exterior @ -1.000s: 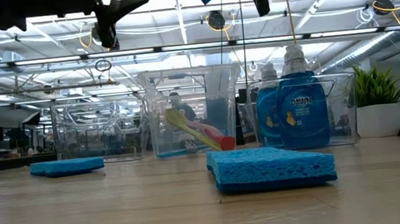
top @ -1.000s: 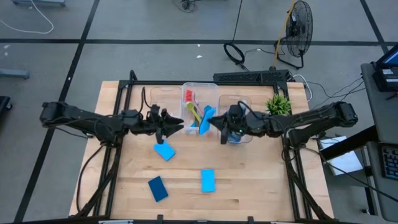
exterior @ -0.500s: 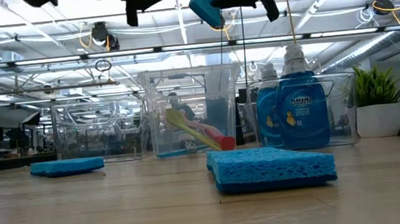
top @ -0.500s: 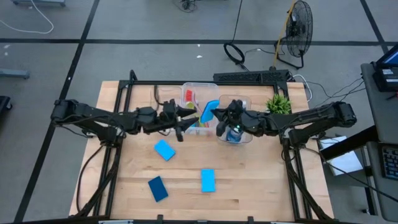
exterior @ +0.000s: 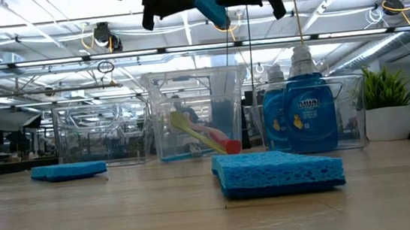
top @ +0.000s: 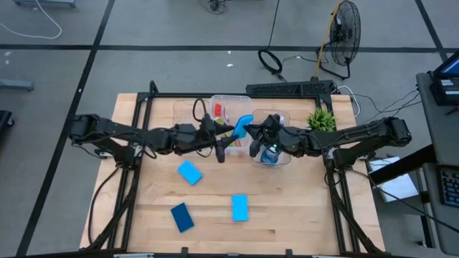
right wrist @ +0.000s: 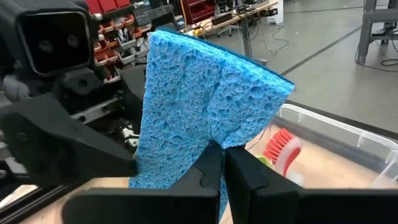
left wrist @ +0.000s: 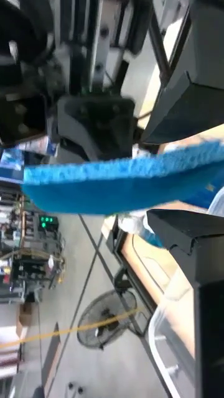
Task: Pick & Place Kitchen Sink Supplies
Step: Put the light blue sponge into the left transparent bin
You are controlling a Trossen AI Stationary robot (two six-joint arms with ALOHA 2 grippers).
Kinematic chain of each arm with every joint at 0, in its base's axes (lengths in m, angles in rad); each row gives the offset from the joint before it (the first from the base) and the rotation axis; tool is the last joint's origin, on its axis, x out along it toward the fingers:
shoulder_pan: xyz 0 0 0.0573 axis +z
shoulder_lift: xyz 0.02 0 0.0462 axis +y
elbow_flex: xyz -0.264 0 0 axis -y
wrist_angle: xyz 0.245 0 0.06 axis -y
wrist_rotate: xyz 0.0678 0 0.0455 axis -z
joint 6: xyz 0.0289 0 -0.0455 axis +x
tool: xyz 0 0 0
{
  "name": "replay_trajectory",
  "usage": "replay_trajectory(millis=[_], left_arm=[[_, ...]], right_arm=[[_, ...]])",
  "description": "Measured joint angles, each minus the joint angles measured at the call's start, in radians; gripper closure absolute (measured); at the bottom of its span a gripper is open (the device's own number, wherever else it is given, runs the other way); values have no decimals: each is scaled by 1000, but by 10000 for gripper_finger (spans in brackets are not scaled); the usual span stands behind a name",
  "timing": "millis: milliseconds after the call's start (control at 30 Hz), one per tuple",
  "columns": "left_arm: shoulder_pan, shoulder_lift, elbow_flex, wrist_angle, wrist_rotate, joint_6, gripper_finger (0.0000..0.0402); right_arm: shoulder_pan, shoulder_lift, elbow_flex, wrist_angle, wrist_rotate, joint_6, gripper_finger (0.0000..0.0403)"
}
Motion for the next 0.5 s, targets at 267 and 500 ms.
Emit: replay_trajectory(millis=[267, 500], left_arm=[[8, 33, 3, 3, -21, -36, 215], [18, 33, 3, 45, -23, -36, 232]], right_arm=[[2, 0, 0, -2, -3, 0, 403], [2, 0, 0, 1, -28, 5, 403]])
